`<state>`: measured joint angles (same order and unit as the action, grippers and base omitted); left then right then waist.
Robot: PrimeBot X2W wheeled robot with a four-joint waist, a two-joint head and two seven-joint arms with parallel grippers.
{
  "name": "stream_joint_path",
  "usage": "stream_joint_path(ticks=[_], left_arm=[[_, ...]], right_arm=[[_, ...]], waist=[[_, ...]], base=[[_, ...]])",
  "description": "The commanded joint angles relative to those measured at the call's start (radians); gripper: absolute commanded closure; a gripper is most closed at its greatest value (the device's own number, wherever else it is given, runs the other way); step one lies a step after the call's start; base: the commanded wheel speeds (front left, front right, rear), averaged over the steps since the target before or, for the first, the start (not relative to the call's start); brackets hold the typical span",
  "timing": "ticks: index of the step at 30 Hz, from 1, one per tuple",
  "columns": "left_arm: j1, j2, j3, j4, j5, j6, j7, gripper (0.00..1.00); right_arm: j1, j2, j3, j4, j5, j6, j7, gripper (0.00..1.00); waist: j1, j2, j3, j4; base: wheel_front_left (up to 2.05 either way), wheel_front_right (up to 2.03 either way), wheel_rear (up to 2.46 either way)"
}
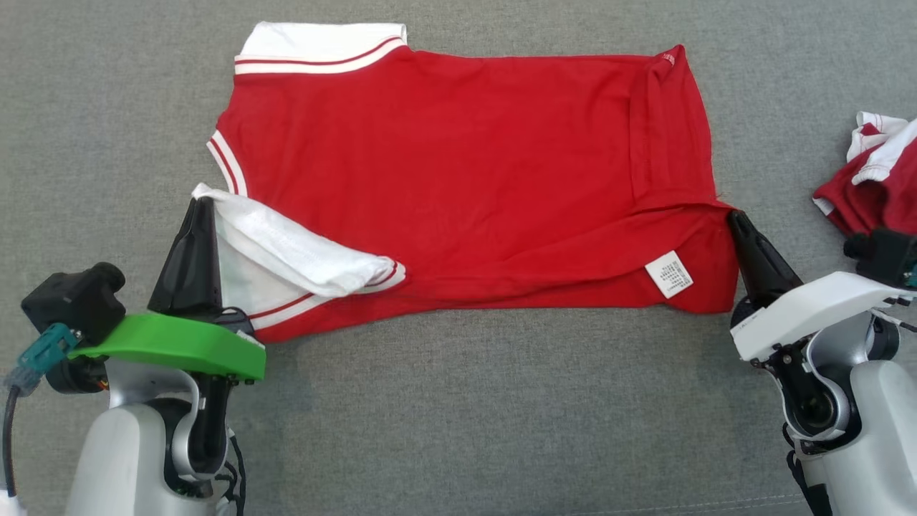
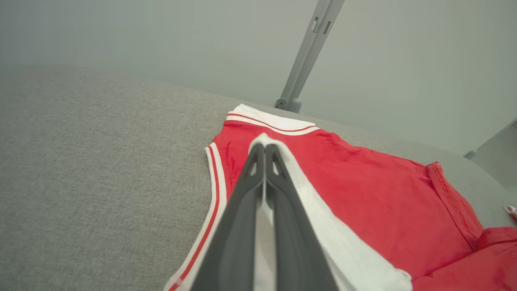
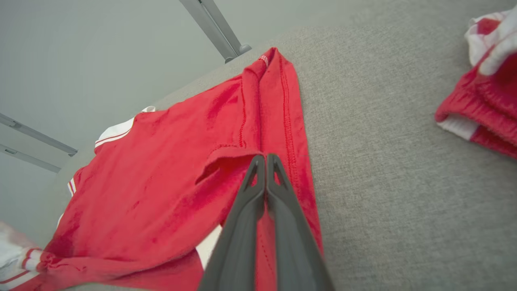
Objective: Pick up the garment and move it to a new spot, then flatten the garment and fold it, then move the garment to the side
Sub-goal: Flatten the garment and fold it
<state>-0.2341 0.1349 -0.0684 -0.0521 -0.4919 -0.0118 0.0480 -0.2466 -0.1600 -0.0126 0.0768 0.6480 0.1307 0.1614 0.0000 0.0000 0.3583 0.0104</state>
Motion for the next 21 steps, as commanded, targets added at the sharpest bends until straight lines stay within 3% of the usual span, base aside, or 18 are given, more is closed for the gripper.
stream_joint_path(ticks=[1,9,10,11,12,21], left_arm=[[-0.017,-0.001,0.001,0.013,0.001,-0.005,-0.009,1.00],[-0.075,-0.007,-0.005,0.178,-0.015,-0.038,-0.074,1.00],[-0.080,-0.004,-0.009,0.190,-0.009,-0.045,-0.085,0.51],[-0.083,-0.001,-0.014,0.201,-0.002,-0.050,-0.100,0.00],[-0.085,-0.001,-0.015,0.212,0.001,-0.055,-0.114,0.00],[-0.084,0.019,-0.003,0.222,0.096,-0.038,-0.289,0.00]], right_arm=[[-0.011,0.001,0.002,0.011,-0.005,0.000,-0.002,1.00],[-0.038,0.009,0.036,0.088,0.001,0.000,-0.078,1.00],[-0.039,0.004,0.041,0.091,-0.003,0.000,-0.095,0.67],[-0.040,0.000,0.048,0.089,-0.008,0.000,-0.114,0.25],[-0.038,-0.003,0.052,0.088,-0.013,0.000,-0.132,0.00],[0.013,-0.049,0.048,0.021,-0.190,0.000,-0.358,0.00]], waist=[[0.0000,0.0000,0.020,-0.011],[0.0000,0.0000,0.040,-0.014],[0.0000,0.0000,0.039,-0.014],[0.0000,0.0000,0.037,-0.014],[0.0000,0.0000,0.034,-0.014],[0.0000,0.0000,-0.022,-0.021]], base=[[0.00,0.00,0.00],[0.00,0.00,0.00],[0.00,0.00,0.00],[0.00,0.00,0.00],[0.00,0.00,0.00],[0.00,0.00,0.00]])
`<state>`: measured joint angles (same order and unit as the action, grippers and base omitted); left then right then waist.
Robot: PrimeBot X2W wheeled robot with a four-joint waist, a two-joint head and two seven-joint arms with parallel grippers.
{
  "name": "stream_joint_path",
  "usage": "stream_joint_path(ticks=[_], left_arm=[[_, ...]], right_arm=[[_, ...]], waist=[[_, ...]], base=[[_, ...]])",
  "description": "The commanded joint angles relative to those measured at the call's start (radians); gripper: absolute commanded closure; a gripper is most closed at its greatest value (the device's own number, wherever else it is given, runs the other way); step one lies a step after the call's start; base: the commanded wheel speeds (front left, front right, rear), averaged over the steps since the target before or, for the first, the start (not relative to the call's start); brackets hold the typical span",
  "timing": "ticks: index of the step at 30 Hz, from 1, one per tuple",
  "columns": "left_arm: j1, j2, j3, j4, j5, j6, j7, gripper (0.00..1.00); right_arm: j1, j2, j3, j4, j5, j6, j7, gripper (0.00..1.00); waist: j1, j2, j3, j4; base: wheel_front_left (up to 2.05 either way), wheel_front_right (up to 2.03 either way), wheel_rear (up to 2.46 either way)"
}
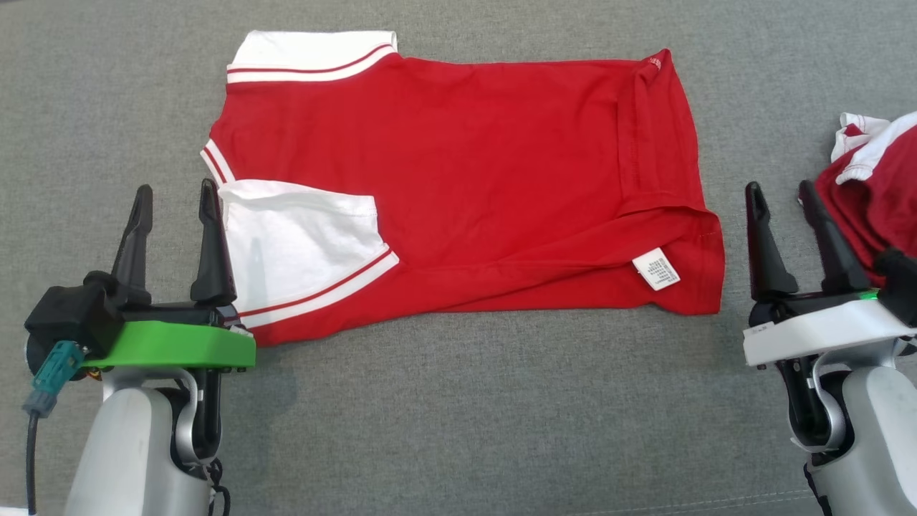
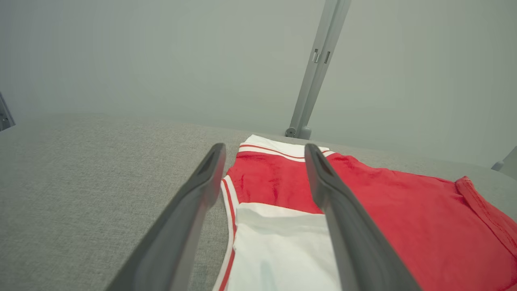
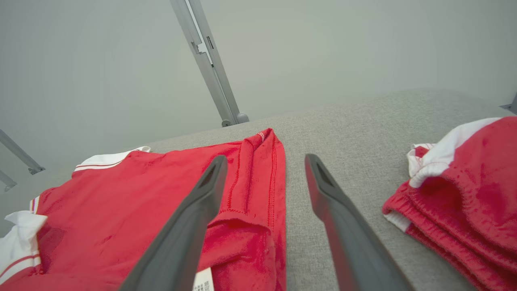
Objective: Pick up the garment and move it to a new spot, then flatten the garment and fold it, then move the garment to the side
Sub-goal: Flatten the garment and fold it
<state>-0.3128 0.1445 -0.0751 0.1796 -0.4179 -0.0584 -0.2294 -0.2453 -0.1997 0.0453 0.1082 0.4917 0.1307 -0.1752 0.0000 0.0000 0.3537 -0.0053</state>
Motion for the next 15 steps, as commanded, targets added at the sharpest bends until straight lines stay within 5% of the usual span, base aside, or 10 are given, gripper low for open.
stream_joint_path(ticks=[1,6,15], left_arm=[[0.001,0.015,0.007,-0.017,0.037,0.014,-0.020,0.00],[0.068,0.031,0.040,-0.108,0.128,0.033,-0.034,0.00],[0.218,0.009,0.093,-0.209,0.201,0.036,-0.034,0.00]], right_arm=[[0.017,-0.010,-0.020,-0.020,-0.068,0.000,-0.042,0.00],[0.075,0.025,-0.067,-0.086,-0.224,0.000,-0.088,0.00],[0.172,0.081,-0.082,-0.115,-0.278,0.000,-0.091,0.00]], waist=[[0.0000,0.0000,-0.024,-0.007],[0.0000,0.0000,-0.063,-0.023],[0.0000,0.0000,-0.094,-0.033]], base=[[0.00,0.00,0.00],[0.00,0.00,0.00],[0.00,0.00,0.00]])
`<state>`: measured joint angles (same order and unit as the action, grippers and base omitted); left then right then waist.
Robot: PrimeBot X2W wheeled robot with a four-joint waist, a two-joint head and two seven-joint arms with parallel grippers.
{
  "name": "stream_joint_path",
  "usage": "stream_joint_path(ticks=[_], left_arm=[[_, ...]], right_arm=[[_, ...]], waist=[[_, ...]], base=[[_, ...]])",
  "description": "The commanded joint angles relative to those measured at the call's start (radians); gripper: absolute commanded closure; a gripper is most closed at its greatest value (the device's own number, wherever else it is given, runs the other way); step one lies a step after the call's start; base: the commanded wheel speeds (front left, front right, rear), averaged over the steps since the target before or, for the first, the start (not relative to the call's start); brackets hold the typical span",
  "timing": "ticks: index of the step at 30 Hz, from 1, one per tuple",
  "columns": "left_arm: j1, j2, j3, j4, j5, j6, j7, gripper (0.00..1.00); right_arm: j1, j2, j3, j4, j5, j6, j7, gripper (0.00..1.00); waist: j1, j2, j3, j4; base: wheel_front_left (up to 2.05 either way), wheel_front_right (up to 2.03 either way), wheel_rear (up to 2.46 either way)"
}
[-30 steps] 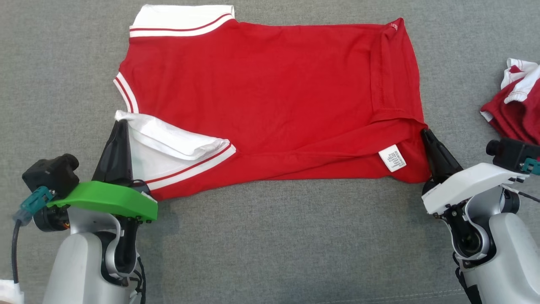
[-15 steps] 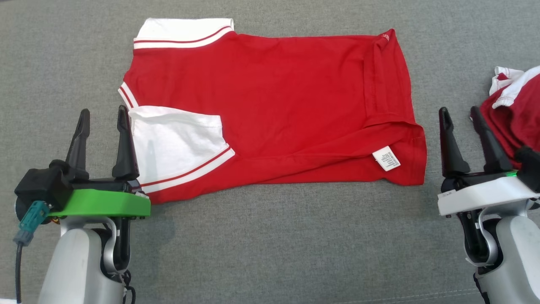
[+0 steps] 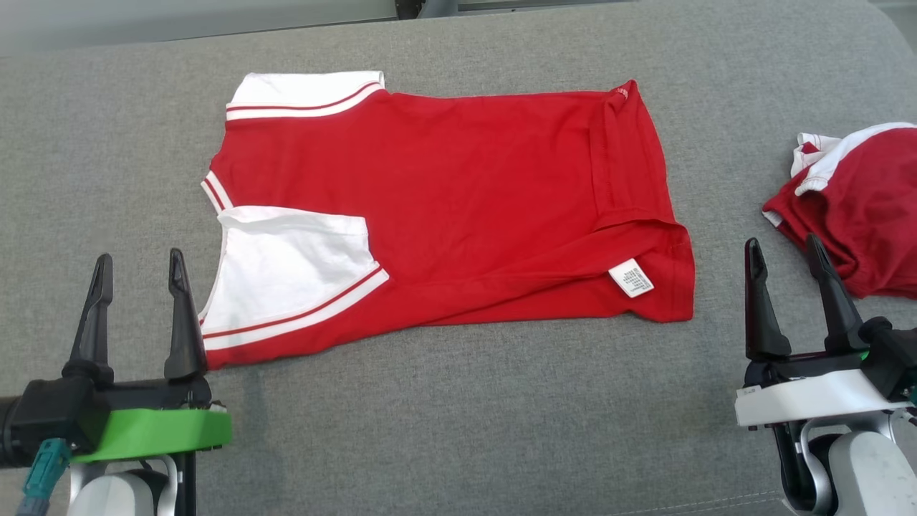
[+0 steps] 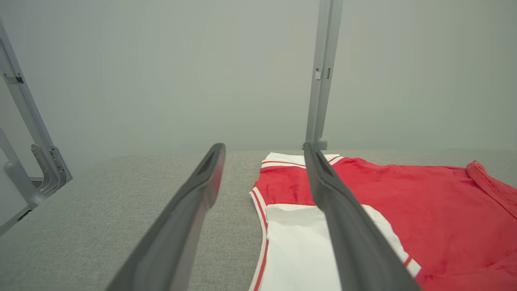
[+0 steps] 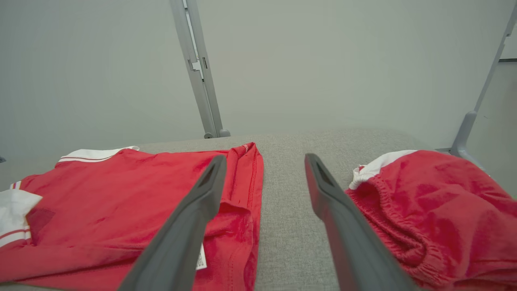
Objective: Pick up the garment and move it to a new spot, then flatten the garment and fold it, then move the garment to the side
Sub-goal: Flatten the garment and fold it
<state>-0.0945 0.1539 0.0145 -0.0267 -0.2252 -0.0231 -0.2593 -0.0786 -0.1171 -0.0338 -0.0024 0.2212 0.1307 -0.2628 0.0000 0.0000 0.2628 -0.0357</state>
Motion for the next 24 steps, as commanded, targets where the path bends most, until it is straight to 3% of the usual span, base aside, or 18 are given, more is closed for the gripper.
stream_joint_path(ticks=[1,11,24], left_arm=[[0.012,-0.004,0.008,-0.006,0.012,-0.002,-0.004,0.00],[0.028,-0.025,0.016,0.028,0.028,-0.036,-0.005,0.00],[0.016,-0.047,0.006,0.317,-0.108,-0.091,-0.004,0.00]], right_arm=[[0.010,0.002,-0.004,-0.007,-0.007,0.000,-0.004,0.00],[0.007,0.011,0.014,0.014,0.013,0.000,-0.004,0.00],[-0.028,0.024,0.096,0.223,0.091,0.000,-0.004,0.00]], waist=[[0.0000,0.0000,-0.005,-0.002],[0.0000,0.0000,-0.002,0.001],[0.0000,0.0000,0.062,0.001]], base=[[0.00,0.00,0.00],[0.00,0.00,0.00],[0.00,0.00,0.00]])
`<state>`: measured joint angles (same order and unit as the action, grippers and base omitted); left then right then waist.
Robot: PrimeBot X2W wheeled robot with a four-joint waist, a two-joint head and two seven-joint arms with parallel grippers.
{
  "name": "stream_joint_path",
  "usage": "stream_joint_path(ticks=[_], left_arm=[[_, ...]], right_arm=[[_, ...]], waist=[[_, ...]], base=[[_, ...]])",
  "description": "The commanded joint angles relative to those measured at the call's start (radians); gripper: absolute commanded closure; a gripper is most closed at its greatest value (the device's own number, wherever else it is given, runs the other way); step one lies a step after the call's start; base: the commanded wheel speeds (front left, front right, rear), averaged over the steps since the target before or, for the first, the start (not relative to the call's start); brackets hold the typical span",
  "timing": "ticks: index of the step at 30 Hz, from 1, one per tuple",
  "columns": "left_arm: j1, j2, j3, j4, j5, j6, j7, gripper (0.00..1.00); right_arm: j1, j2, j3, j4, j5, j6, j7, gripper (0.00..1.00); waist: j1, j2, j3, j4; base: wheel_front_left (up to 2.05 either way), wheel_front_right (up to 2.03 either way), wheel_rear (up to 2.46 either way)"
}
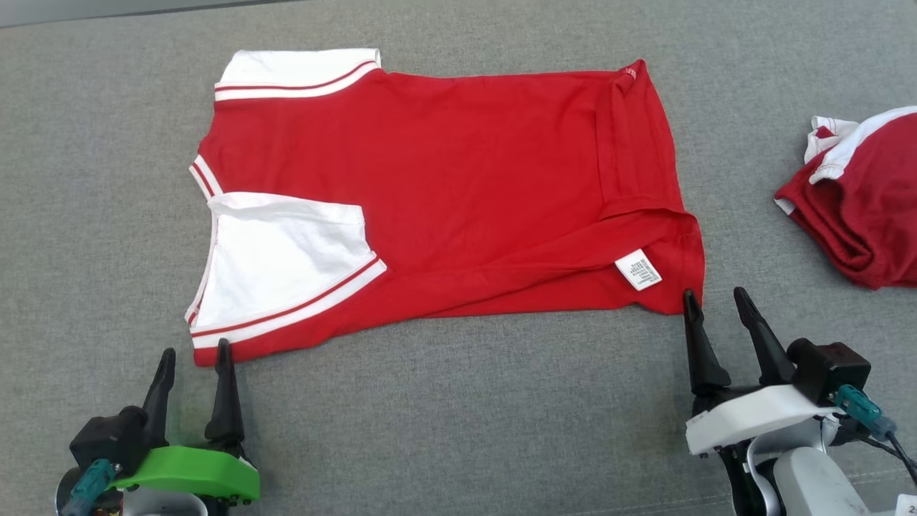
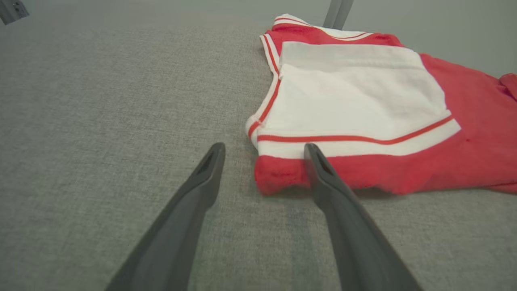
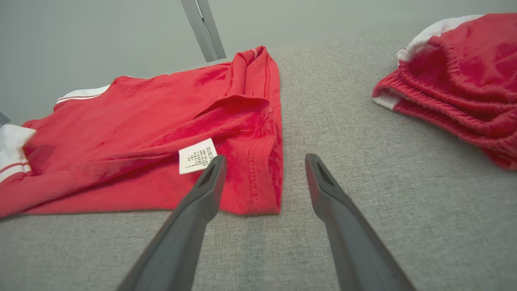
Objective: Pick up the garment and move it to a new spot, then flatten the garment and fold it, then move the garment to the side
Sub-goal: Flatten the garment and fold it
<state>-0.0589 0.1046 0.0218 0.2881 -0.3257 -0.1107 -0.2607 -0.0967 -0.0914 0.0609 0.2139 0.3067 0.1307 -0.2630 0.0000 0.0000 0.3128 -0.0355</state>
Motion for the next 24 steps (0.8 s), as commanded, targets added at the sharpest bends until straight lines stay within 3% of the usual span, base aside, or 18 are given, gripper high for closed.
stream_joint_path(ticks=[1,16,17,18,19,20,21,22,23,24], left_arm=[[-0.033,0.001,-0.002,0.019,-0.027,-0.006,-0.002,0.00],[-0.228,0.052,-0.072,0.241,-0.147,-0.020,0.005,0.00],[-0.238,0.056,-0.078,0.252,-0.157,-0.020,0.005,0.13],[-0.245,0.059,-0.083,0.263,-0.162,-0.020,0.005,0.44],[-0.251,0.062,-0.092,0.271,-0.172,-0.020,0.005,0.61],[-0.255,0.065,-0.102,0.279,-0.185,-0.020,0.005,0.86],[-0.259,0.070,-0.113,0.288,-0.197,-0.020,0.007,1.00],[-0.263,0.075,-0.126,0.296,-0.210,-0.020,0.009,1.00],[-0.266,0.081,-0.141,0.306,-0.222,-0.020,0.011,1.00],[-0.269,0.081,-0.155,0.315,-0.230,-0.020,0.016,1.00]], right_arm=[[-0.018,-0.002,0.007,0.024,0.012,0.000,-0.004,0.00],[-0.150,-0.028,0.094,0.205,0.128,0.000,0.000,0.00],[-0.155,-0.028,0.103,0.217,0.138,0.000,0.003,0.00],[-0.161,-0.032,0.113,0.229,0.146,0.000,0.008,0.00],[-0.166,-0.034,0.121,0.234,0.155,0.000,0.007,0.00],[-0.172,-0.035,0.125,0.239,0.164,0.000,0.007,0.03],[-0.176,-0.037,0.131,0.246,0.172,0.000,0.007,0.13],[-0.179,-0.040,0.137,0.251,0.179,0.000,0.008,0.20],[-0.181,-0.043,0.148,0.256,0.191,0.000,0.010,0.52],[-0.182,-0.047,0.158,0.261,0.198,0.000,0.016,0.73]], waist=[[0.0000,0.0000,0.019,0.001],[0.0000,0.0000,0.093,0.003],[0.0000,0.0000,0.095,0.002],[0.0000,0.0000,0.097,-0.001],[0.0000,0.0000,0.099,-0.003],[0.0000,0.0000,0.101,-0.004],[0.0000,0.0000,0.103,-0.005],[0.0000,0.0000,0.104,-0.005],[0.0000,0.0000,0.105,-0.004],[0.0000,0.0000,0.107,-0.003]], base=[[0.00,0.00,0.00],[0.00,0.00,0.00],[0.00,0.00,0.00],[0.00,0.00,0.00],[0.00,0.00,0.00],[0.00,0.00,0.00],[0.00,0.00,0.00],[0.00,0.00,0.00],[0.00,0.00,0.00],[0.00,0.00,0.00]])
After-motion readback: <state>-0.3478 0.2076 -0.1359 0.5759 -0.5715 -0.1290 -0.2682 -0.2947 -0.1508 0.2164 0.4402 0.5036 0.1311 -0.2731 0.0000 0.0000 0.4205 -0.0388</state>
